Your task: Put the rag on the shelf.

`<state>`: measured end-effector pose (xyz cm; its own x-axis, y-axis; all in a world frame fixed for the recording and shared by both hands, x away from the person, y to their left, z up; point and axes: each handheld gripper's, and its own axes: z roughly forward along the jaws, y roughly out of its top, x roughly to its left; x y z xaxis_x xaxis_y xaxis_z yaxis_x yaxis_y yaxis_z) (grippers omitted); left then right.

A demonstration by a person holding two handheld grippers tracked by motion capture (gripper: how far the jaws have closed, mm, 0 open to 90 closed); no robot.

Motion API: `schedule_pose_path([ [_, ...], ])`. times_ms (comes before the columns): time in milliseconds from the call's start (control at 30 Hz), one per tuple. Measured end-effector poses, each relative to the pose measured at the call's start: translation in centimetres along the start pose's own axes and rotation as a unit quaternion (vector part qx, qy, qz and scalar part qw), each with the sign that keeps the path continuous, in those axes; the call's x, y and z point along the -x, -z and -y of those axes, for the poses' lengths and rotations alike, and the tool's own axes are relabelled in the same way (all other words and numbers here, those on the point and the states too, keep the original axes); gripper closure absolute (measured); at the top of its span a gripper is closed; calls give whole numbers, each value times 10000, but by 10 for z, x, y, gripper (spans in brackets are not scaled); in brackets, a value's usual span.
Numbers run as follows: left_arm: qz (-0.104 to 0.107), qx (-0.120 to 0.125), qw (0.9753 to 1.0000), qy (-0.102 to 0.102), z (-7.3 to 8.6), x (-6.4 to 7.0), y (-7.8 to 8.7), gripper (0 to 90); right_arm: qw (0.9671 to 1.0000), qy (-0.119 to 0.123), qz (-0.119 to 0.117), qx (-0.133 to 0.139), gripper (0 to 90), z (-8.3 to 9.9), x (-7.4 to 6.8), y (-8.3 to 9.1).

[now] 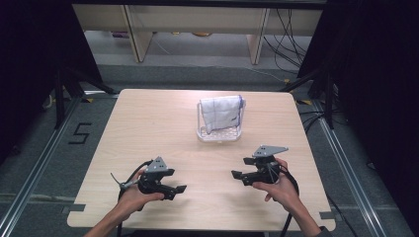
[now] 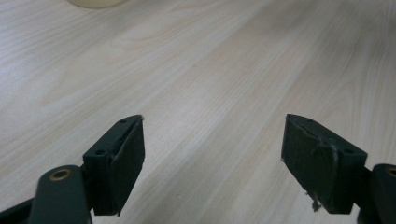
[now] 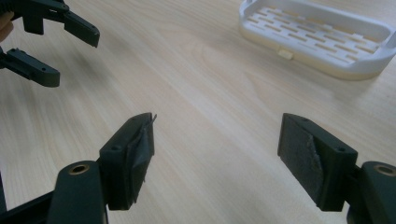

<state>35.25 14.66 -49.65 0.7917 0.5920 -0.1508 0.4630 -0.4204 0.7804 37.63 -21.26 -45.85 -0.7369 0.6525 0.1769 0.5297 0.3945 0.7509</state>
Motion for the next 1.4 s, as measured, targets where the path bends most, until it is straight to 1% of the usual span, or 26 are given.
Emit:
schedule_pose_path([
  [33, -11, -5, 10000, -12, 1, 3, 0, 214, 9999, 135, -30, 43, 280, 1, 1, -1],
  [67, 14, -45, 9999, -93, 3, 4, 0, 213, 10000, -48, 14, -31, 280, 2, -2, 0],
  [133, 36, -100, 9998, -183, 5, 7, 0, 212, 10000, 30, -9, -28, 280, 5, -2, 1],
  [200, 69, -53, 9999, -106, 8, 12, -1, 212, 9999, -126, 18, -53, 281, 7, -7, 2],
  [233, 69, -110, 9997, -185, 9, 13, 0, 212, 10000, 49, 58, -26, 280, 8, -5, 2],
  [267, 59, -137, 9997, -216, 9, 14, 0, 212, 9999, -81, 10, -84, 280, 10, -8, 4],
  [300, 48, -174, 9994, -282, 10, 14, 0, 212, 10000, 22, 57, -53, 280, 11, -7, 4],
  [333, 65, -135, 9996, -253, 11, 16, 0, 212, 10000, 36, 54, -68, 280, 13, -8, 5],
  [367, 54, -129, 9996, -256, 11, 17, 0, 212, 10000, -55, 29, -76, 280, 14, -10, 5],
  [433, 8, -132, 9995, -300, 12, 18, 1, 212, 10000, -5, 29, -78, 280, 18, -10, 6],
  [467, 13, -61, 9998, -191, 14, 21, 0, 212, 9999, 10, 45, -107, 279, 20, -11, 6],
  [533, -34, -167, 9994, -316, 15, 20, 1, 212, 9998, 118, 2, -130, 272, 24, -12, 5],
  [567, 6, -86, 9997, -224, 16, 22, 0, 212, 9997, 117, 70, -207, 263, 26, -14, 6],
  [600, -33, -128, 9996, -236, 17, 23, 1, 212, 9996, 119, 99, -254, 255, 28, -16, 5],
  [633, -26, -93, 9996, -271, 18, 24, 0, 212, 9993, 189, 140, -276, 252, 30, -16, 5],
  [667, -63, -173, 9990, -399, 19, 25, 2, 212, 9993, 185, 160, -299, 250, 32, -17, 5],
  [700, -82, -180, 9988, -437, 19, 26, 3, 212, 9991, 179, 207, -327, 250, 35, -18, 5],
  [800, -81, -172, 9987, -463, 21, 29, 5, 211, 9987, 256, 276, -348, 249, 40, -21, 7],
  [867, -92, -98, 9991, -399, 23, 32, 5, 212, 9988, 219, 245, -372, 247, 43, -24, 8],
  [900, -137, -192, 9984, -510, 24, 32, 6, 211, 9987, 226, 224, -386, 247, 45, -24, 8],
  [967, -141, -221, 9983, -529, 25, 34, 7, 212, 9986, 268, 266, -365, 247, 48, -25, 10],
  [1000, -123, -226, 9979, -597, 25, 33, 8, 211, 9988, 202, 246, -365, 246, 50, -26, 11],
  [1067, -99, -107, 9989, -449, 27, 37, 7, 212, 9988, 213, 227, -386, 246, 53, -27, 12],
  [1100, -96, -209, 9982, -557, 27, 36, 9, 211, 9987, 235, 222, -394, 246, 54, -28, 12],
  [1233, -150, -252, 9979, -575, 27, 36, 8, 212, 9980, 246, 225, -536, 245, 58, -30, 9],
  [1400, -156, -297, 9975, -615, 27, 36, 8, 211, 9979, 257, 179, -569, 246, 58, -31, 6],
])
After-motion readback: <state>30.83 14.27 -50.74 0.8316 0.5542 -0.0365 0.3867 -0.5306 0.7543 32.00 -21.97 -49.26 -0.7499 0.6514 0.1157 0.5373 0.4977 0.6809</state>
